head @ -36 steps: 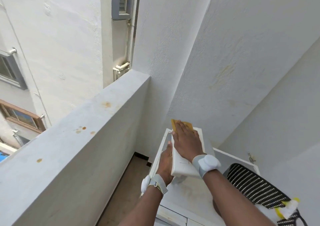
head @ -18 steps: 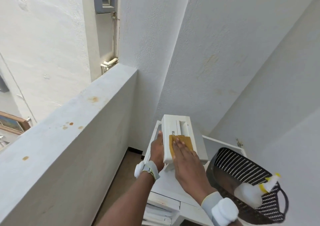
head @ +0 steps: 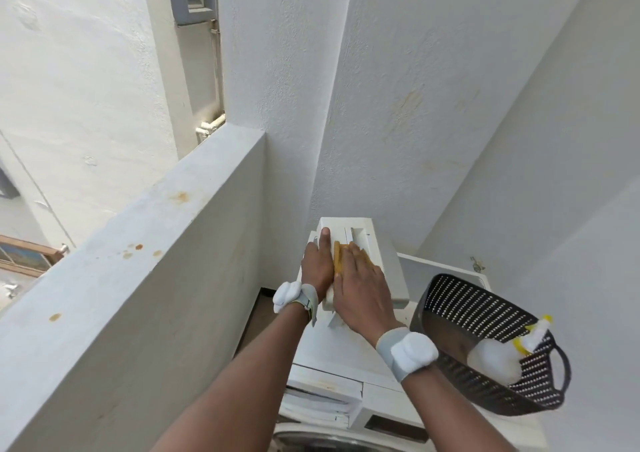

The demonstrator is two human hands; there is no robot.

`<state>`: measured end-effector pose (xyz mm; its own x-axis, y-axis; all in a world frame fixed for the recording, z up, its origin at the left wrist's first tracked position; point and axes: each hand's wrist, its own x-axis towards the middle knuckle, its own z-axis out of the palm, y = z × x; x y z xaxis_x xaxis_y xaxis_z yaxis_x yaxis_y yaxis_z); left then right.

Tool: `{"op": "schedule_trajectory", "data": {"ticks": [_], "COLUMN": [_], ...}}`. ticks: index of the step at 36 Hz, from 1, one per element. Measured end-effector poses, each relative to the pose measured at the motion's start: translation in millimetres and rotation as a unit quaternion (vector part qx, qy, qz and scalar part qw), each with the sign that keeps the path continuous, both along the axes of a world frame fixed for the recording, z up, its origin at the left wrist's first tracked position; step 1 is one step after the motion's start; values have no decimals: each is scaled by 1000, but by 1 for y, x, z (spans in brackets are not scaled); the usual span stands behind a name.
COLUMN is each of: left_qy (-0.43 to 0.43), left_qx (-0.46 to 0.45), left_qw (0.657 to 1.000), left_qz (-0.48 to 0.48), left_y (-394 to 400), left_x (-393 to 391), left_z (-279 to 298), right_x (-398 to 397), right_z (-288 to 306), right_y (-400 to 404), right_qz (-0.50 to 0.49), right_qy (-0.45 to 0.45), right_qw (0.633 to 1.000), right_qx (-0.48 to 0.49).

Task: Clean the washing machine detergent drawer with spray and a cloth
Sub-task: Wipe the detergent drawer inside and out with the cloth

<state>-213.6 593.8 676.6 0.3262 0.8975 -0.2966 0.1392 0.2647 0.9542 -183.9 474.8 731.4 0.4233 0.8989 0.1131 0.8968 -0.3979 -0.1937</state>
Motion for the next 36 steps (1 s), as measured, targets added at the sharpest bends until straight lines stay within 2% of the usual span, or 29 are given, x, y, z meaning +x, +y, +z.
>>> {"op": "schedule_trajectory", "data": {"ticks": [6, 11, 18, 25, 29, 33, 36], "left_qy": [9, 24, 58, 67, 76, 89, 77], "left_qx": [7, 23, 36, 42, 52, 78, 59], "left_qw": [1000, 999, 998, 997, 996, 993, 995], "left_qz": [-15, -16, 13, 26, 3, -29, -6], "left_y": [-5, -9, -20, -21, -17, -22, -17], "left_x": [-7, -11, -8, -8, -9, -4, 1], "left_z": [10, 19, 14, 15, 16, 15, 11], "right_x": [16, 20, 15, 9, 3, 6, 15], "right_z": [30, 49, 42, 34, 23, 8, 7], "right_y": [52, 58, 26, 3, -18, -38, -43], "right_qz": [-58, -78, -59, -61, -62, -77, -74], "right_qy": [135, 167, 97, 87, 82, 29, -7], "right_qw": [989, 983, 993, 994, 995, 989, 977], "right_qx": [13, 17, -9, -27, 20, 124, 199]}}
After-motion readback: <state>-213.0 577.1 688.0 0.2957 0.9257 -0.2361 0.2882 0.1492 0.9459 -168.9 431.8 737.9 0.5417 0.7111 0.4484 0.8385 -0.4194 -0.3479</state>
